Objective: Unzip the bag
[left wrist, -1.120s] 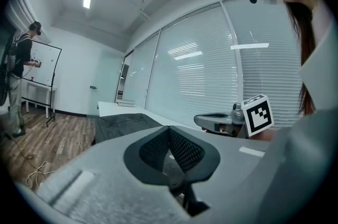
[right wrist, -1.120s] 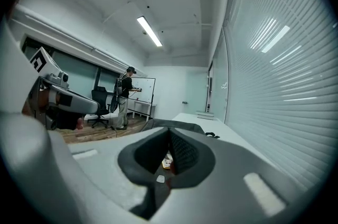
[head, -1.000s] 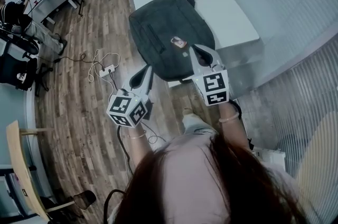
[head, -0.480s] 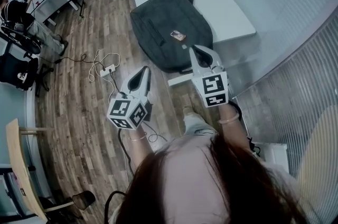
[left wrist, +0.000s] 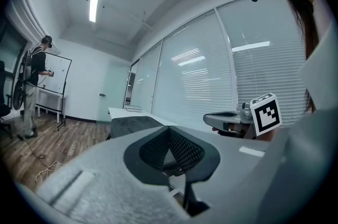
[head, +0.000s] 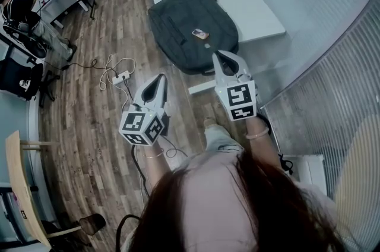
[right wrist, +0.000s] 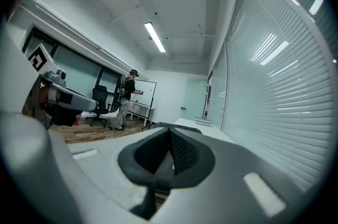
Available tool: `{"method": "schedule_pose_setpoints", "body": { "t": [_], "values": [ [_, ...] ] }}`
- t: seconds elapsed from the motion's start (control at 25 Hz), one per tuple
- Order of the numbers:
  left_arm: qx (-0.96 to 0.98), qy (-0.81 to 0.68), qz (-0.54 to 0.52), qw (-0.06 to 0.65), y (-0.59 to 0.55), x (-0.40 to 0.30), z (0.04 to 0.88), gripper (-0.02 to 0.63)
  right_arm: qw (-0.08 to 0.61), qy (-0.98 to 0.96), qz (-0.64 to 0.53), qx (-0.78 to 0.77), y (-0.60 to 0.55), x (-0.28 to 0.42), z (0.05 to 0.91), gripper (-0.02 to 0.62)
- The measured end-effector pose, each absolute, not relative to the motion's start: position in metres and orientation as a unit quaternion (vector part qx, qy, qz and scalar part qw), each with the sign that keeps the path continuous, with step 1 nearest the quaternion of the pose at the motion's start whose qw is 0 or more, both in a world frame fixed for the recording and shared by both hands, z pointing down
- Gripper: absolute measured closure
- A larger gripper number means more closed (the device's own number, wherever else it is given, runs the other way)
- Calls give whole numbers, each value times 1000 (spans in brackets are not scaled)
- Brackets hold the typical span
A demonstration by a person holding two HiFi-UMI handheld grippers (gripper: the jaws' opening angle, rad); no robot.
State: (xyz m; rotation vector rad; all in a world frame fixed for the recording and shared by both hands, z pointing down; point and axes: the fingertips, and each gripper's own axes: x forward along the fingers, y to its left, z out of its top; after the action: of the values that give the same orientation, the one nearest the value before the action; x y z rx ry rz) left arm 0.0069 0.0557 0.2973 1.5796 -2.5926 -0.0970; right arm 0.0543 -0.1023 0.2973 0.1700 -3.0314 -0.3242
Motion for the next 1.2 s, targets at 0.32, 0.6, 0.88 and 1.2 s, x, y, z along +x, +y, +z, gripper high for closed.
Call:
{"method": "schedule_pose_setpoints", "body": {
  "t": [0.32, 0.6, 0.88, 1.2],
  "values": [
    [519, -852, -43, 48, 59, 16, 299, 597, 49, -991, -115, 54, -95, 65, 295, 592],
    [525, -849, -37, 39, 52, 23, 302, 597, 51, -989, -130, 48, -90, 68, 298, 592],
    [530, -847, -35, 36, 47, 24, 305, 597, 56, -988, -135, 49, -92, 71, 305, 592],
    [540, -840, -36, 38, 44, 26, 303, 597, 61, -987, -142, 47, -89, 70, 302, 592]
  ]
}}
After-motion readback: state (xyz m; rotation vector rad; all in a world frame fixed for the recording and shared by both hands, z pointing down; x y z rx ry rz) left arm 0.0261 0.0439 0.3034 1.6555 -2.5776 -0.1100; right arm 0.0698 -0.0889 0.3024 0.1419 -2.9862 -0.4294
